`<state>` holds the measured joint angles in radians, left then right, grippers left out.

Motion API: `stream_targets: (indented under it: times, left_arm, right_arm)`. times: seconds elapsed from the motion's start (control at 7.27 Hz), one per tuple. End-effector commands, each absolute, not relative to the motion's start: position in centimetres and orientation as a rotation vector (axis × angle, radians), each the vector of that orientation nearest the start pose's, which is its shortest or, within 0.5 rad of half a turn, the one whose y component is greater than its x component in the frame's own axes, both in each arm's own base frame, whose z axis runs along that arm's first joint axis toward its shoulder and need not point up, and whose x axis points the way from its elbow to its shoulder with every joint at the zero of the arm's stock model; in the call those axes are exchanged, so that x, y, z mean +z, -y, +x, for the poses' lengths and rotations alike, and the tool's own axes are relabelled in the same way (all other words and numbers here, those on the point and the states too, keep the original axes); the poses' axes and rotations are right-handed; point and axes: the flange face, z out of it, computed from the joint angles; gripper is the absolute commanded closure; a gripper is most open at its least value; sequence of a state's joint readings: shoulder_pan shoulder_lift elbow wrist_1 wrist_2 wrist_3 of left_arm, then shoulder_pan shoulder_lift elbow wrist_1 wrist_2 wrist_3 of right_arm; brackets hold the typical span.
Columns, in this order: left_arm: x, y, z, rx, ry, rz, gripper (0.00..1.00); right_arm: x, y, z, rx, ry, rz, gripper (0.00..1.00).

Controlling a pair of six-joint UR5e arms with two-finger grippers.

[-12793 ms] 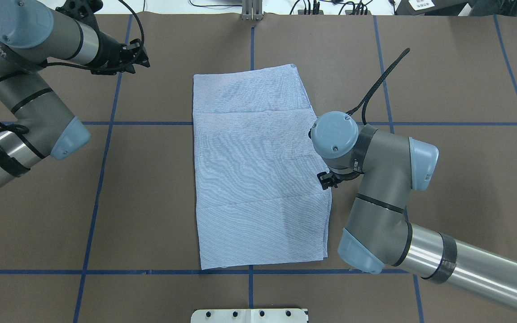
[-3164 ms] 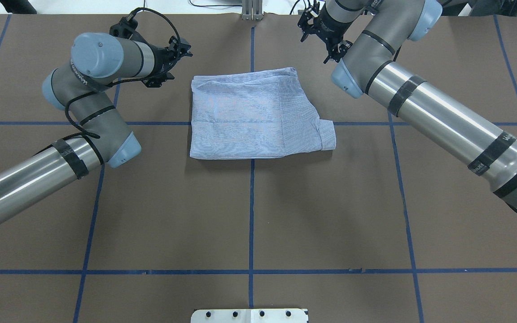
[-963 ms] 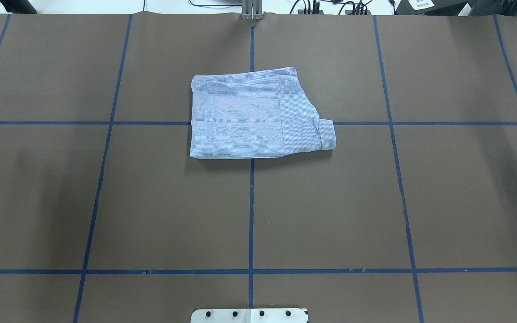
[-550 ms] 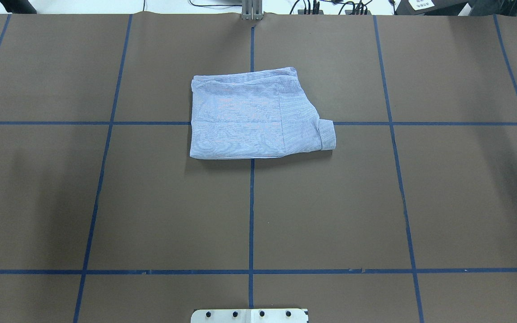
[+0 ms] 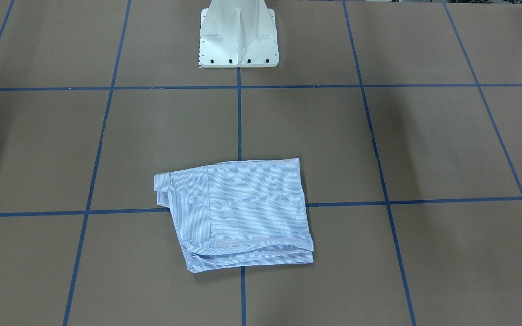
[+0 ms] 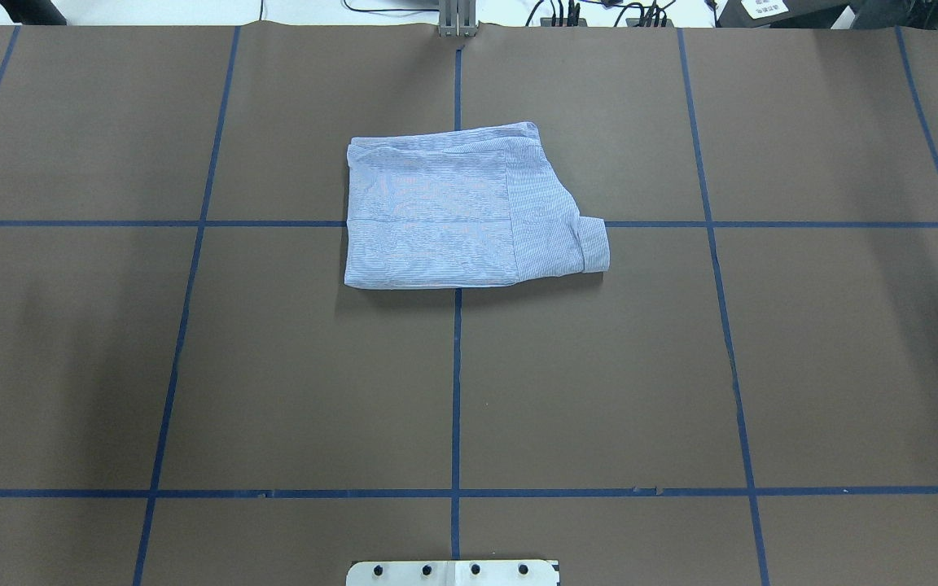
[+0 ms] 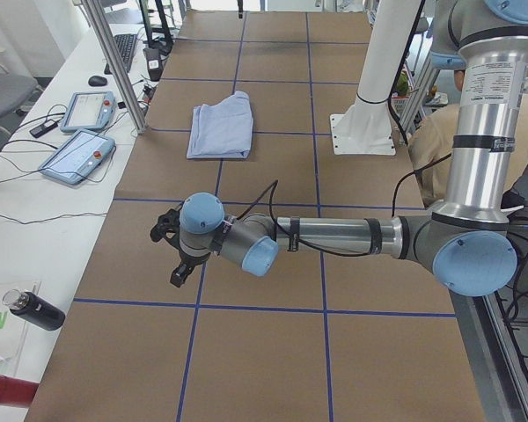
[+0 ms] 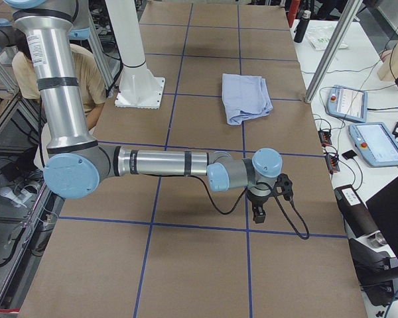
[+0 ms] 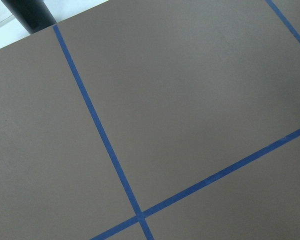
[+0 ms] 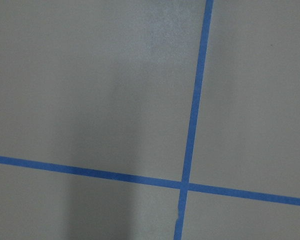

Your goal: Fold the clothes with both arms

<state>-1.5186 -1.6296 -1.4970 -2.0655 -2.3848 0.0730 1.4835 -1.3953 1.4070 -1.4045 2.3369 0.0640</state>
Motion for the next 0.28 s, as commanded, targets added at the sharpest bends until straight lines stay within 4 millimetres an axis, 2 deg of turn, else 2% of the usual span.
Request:
stream_targets:
  times: [0.0, 0.14]
  left_arm:
    - [61.32, 53.78, -3.30, 0.300, -0.797, 0.448, 0.01]
    - [61.26, 53.78, -3.30, 0.300, -0.797, 0.448, 0.01]
  right_arm:
    - [61.48, 57.80, 1.98, -0.070, 0.775, 0.088, 0.00]
    - [61.73, 57.61, 2.06, -0.067, 0.766, 0.085, 0.00]
